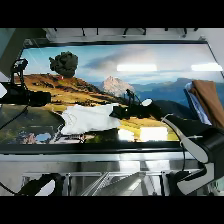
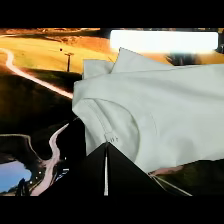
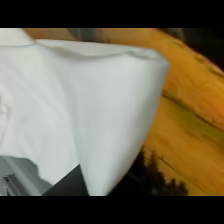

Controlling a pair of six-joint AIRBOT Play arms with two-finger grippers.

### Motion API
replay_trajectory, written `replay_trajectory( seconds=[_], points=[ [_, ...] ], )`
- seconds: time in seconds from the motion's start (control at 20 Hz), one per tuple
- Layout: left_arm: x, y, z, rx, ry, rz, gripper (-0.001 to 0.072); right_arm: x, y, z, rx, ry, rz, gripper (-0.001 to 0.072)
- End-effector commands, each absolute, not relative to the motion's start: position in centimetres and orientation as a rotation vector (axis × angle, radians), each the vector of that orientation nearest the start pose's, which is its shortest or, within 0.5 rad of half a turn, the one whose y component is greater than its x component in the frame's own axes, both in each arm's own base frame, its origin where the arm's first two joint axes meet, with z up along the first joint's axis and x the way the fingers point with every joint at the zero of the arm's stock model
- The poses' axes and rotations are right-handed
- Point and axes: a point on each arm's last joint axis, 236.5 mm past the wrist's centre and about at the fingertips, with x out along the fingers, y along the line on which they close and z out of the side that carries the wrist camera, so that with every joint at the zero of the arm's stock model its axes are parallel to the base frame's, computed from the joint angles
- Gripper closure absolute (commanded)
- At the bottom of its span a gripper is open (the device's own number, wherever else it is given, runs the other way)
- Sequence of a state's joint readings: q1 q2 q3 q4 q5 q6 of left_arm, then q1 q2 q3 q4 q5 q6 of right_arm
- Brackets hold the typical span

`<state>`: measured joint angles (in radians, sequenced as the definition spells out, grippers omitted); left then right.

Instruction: Fold the shirts.

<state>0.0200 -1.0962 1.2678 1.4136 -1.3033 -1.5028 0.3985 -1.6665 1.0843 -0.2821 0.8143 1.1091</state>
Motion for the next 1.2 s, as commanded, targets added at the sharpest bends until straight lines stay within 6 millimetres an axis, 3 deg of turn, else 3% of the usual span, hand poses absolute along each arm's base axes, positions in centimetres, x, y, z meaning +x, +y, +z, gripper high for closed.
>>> replay_trajectory(
  seconds=[0.0,0.3,0.45,0.7,0.95,1.15],
  points=[
    [36.4,-2.9,10.9,-0.07,1.115,-0.133,0.0691,38.0,31.4,2.2,0.713,1.151,0.781,0.0689],
    [36.5,-2.9,11.0,-0.07,1.112,-0.134,0.0692,39.0,22.6,16.8,0.668,0.786,0.655,0.0689],
    [36.9,-3.0,11.2,-0.075,1.093,-0.136,0.0691,40.7,18.1,21.8,0.686,0.624,0.584,0.069],
    [37.0,-3.4,11.3,-0.091,1.087,-0.15,0.0691,46.1,10.3,27.5,0.665,0.457,0.469,0.069],
    [37.9,-3.3,11.7,-0.093,1.046,-0.144,0.0692,52.2,3.8,30.3,0.589,0.406,0.441,0.069],
    [38.3,-3.3,12.0,-0.095,1.024,-0.142,0.0692,57.0,-2.8,32.3,0.555,0.304,0.374,0.069]
  ],
)
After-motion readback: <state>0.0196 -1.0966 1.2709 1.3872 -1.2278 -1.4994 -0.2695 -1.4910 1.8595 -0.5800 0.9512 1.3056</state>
